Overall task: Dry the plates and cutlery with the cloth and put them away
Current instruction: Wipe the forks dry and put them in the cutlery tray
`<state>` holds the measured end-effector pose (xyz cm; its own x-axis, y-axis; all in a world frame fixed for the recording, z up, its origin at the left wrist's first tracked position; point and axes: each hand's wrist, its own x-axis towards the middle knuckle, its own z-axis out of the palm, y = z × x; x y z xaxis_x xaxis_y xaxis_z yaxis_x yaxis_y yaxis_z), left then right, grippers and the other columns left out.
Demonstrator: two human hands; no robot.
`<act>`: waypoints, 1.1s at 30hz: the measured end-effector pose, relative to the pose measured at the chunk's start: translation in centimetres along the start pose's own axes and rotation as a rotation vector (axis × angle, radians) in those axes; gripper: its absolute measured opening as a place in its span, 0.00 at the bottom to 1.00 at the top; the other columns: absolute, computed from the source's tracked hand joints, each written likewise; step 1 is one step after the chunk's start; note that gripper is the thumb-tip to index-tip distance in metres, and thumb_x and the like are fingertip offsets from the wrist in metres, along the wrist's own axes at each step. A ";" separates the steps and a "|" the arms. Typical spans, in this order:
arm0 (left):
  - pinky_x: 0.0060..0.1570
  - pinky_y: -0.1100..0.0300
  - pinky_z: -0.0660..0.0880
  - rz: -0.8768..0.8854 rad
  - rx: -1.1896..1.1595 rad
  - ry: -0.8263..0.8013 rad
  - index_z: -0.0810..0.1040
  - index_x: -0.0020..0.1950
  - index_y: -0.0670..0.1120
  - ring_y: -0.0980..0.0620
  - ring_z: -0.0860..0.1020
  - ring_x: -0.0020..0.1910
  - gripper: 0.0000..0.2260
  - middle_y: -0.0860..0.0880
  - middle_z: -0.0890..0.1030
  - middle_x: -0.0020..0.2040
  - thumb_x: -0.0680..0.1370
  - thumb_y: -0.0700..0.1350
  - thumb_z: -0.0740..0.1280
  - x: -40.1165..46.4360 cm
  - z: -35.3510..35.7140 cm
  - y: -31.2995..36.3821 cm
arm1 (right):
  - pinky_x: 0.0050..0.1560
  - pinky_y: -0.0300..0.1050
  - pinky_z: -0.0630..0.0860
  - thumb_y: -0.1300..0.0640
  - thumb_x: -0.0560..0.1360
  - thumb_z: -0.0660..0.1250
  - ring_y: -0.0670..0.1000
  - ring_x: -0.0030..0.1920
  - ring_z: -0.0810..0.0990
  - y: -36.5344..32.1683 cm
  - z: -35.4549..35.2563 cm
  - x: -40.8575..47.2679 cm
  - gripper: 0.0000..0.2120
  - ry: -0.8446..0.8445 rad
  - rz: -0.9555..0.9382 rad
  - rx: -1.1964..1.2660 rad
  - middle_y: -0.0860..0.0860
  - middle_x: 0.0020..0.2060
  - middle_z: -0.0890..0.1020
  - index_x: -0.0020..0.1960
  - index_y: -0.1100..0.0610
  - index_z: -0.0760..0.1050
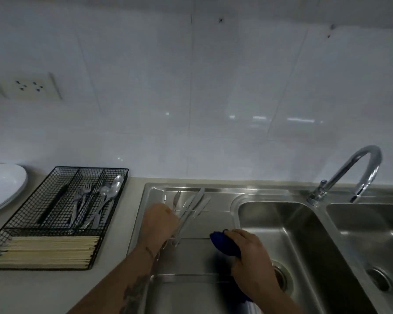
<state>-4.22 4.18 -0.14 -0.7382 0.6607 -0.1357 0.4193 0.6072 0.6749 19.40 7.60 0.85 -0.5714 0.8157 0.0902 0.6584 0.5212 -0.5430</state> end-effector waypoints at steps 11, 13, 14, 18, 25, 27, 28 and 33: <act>0.34 0.70 0.69 0.196 -0.121 -0.225 0.82 0.43 0.48 0.60 0.78 0.36 0.05 0.53 0.82 0.37 0.77 0.42 0.68 -7.5 -6.3 0.4 | 0.56 0.49 0.77 0.59 0.56 0.78 0.55 0.57 0.78 -7.3 1.1 1.1 0.33 0.190 -0.379 -0.199 0.52 0.59 0.79 0.61 0.54 0.78; 0.32 0.72 0.70 0.247 -0.101 -0.203 0.81 0.42 0.51 0.62 0.78 0.35 0.04 0.54 0.82 0.36 0.76 0.45 0.71 -8.3 -7.7 -0.4 | 0.53 0.48 0.78 0.56 0.52 0.81 0.54 0.56 0.79 -7.5 1.6 1.1 0.35 0.116 -0.366 -0.312 0.50 0.58 0.80 0.59 0.53 0.79; 0.31 0.72 0.71 0.268 -0.069 -0.190 0.80 0.41 0.52 0.63 0.78 0.34 0.04 0.54 0.81 0.35 0.75 0.48 0.73 -8.5 -8.3 -1.0 | 0.52 0.47 0.79 0.55 0.51 0.82 0.53 0.54 0.79 -7.5 1.7 1.1 0.35 0.114 -0.317 -0.340 0.49 0.57 0.81 0.58 0.52 0.80; 0.30 0.71 0.72 0.317 -0.006 -0.172 0.80 0.37 0.55 0.63 0.78 0.34 0.07 0.55 0.81 0.33 0.74 0.46 0.73 -8.7 -10.2 -3.5 | 0.53 0.49 0.78 0.60 0.54 0.79 0.53 0.54 0.77 -8.7 2.3 0.2 0.32 0.166 -0.231 -0.308 0.49 0.56 0.80 0.58 0.53 0.78; 0.37 0.65 0.75 0.354 0.085 -0.246 0.84 0.42 0.53 0.59 0.79 0.36 0.07 0.56 0.82 0.37 0.76 0.43 0.68 -7.9 -12.5 -5.0 | 0.57 0.47 0.74 0.68 0.56 0.78 0.56 0.56 0.77 -14.8 3.2 -1.6 0.34 0.419 -0.219 -0.182 0.55 0.59 0.79 0.61 0.58 0.77; 0.34 0.64 0.74 0.314 -0.019 -0.326 0.85 0.40 0.48 0.56 0.79 0.32 0.08 0.53 0.82 0.34 0.76 0.41 0.68 -7.6 -13.4 -4.8 | 0.59 0.47 0.72 0.65 0.55 0.80 0.57 0.59 0.76 -15.6 4.3 -2.5 0.35 0.374 -0.282 -0.263 0.55 0.60 0.79 0.62 0.57 0.77; 0.32 0.64 0.73 0.291 -0.067 -0.354 0.84 0.38 0.45 0.56 0.78 0.30 0.09 0.51 0.81 0.32 0.76 0.40 0.68 -7.6 -14.0 -4.7 | 0.60 0.49 0.73 0.64 0.54 0.80 0.58 0.59 0.76 -15.5 4.9 -2.9 0.36 0.334 -0.290 -0.302 0.55 0.61 0.79 0.62 0.56 0.78; 0.31 0.65 0.72 0.272 -0.056 -0.419 0.85 0.41 0.45 0.57 0.76 0.30 0.08 0.51 0.82 0.33 0.76 0.39 0.67 -8.2 -15.4 -5.7 | 0.55 0.52 0.78 0.64 0.56 0.78 0.56 0.59 0.75 -15.3 5.8 -3.9 0.36 0.276 -0.150 -0.288 0.53 0.63 0.77 0.64 0.55 0.76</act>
<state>-8.69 -11.51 8.33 -0.3256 0.9191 -0.2219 0.5296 0.3717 0.7624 8.72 -5.01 3.93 -0.5447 0.7415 0.3918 0.7101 0.6563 -0.2549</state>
